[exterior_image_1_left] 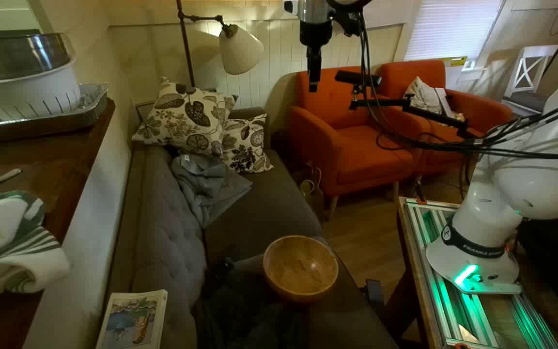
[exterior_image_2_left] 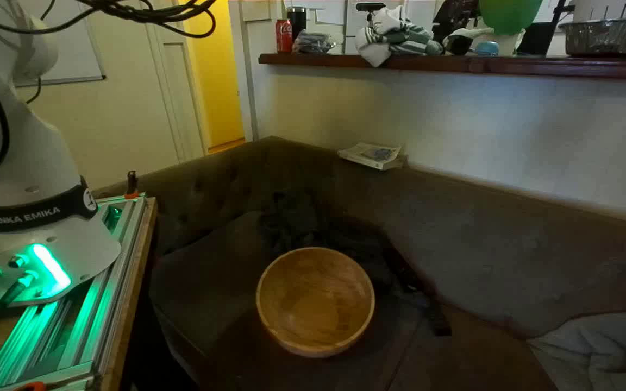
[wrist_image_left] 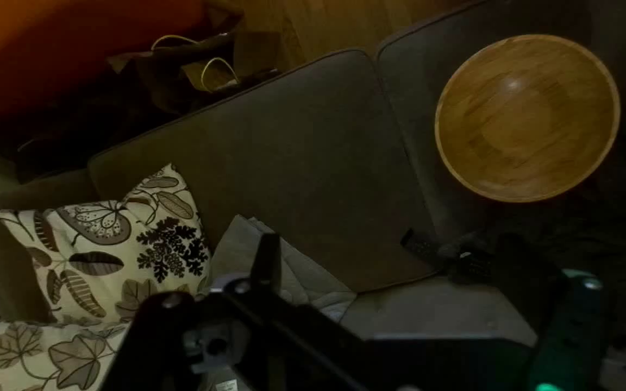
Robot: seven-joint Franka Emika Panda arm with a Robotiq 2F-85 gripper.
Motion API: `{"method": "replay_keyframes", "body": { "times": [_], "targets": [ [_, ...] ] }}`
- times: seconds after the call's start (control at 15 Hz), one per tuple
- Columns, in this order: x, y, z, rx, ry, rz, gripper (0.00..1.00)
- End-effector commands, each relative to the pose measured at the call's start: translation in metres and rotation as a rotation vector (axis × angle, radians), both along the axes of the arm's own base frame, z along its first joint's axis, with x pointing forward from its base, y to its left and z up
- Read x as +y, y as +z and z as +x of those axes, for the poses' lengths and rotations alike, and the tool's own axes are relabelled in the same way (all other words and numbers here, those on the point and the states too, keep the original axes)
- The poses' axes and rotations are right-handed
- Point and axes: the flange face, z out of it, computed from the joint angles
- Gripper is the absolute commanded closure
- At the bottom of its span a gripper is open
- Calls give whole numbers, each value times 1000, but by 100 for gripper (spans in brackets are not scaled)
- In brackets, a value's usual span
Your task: Put the bowl on the countertop
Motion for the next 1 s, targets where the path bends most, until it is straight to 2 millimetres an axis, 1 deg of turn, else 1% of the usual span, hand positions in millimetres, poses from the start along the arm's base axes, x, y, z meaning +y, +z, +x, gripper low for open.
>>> {"method": "replay_keyframes", "body": {
  "times": [0.0, 0.27, 0.4, 0.47, 0.53, 0.67, 0.8, 0.93],
  "targets": [
    [0, 1, 0, 0, 0, 0, 0],
    [0, 1, 0, 0, 0, 0, 0],
    [13, -15, 10, 5, 52, -8, 0],
    [28, -32, 17, 2, 135, 54, 0],
    [38, -42, 21, 1, 175, 84, 0],
    [60, -71, 30, -3, 252, 160, 0],
    [71, -103, 30, 4, 361, 185, 0],
    [74, -134, 27, 29, 470, 204, 0]
  ]
}}
